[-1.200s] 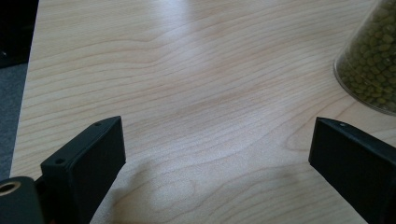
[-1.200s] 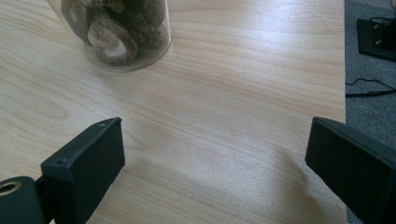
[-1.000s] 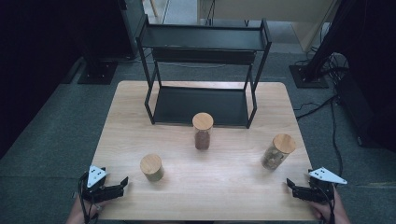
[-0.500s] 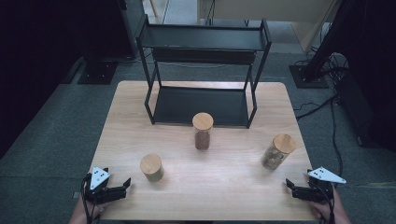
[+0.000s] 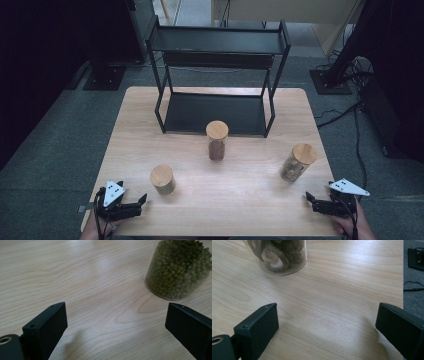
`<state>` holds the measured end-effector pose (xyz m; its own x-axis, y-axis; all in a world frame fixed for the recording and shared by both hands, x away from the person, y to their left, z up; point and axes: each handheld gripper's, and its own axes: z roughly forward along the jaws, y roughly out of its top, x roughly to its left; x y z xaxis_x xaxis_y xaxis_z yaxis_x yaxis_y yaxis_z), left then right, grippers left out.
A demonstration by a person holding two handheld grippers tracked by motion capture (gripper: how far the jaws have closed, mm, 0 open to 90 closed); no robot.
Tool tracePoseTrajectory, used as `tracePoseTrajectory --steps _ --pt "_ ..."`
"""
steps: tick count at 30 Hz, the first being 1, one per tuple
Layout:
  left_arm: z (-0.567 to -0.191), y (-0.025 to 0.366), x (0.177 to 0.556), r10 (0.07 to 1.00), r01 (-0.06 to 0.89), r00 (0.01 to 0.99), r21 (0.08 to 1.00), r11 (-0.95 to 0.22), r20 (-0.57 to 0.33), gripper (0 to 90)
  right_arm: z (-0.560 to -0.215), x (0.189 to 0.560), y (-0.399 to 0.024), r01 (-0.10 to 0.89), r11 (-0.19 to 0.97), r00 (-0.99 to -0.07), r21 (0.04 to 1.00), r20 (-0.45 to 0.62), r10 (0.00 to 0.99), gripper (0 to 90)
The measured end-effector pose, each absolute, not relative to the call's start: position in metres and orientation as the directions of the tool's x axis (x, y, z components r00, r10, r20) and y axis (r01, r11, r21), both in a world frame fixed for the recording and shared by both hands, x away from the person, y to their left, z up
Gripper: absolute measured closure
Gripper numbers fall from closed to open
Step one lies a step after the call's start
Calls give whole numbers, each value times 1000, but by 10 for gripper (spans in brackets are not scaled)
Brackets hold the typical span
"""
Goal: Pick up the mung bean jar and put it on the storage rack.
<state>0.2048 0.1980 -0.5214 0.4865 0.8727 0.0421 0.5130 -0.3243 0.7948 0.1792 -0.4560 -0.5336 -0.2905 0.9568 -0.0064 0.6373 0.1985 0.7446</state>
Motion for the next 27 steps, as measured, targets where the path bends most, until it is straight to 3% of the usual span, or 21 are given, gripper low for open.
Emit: tracePoseTrajectory --steps 27 --pt "-522 167 207 827 502 563 790 -351 10 43 -534 179 -456 637 200 -297 744 -3 955 42"
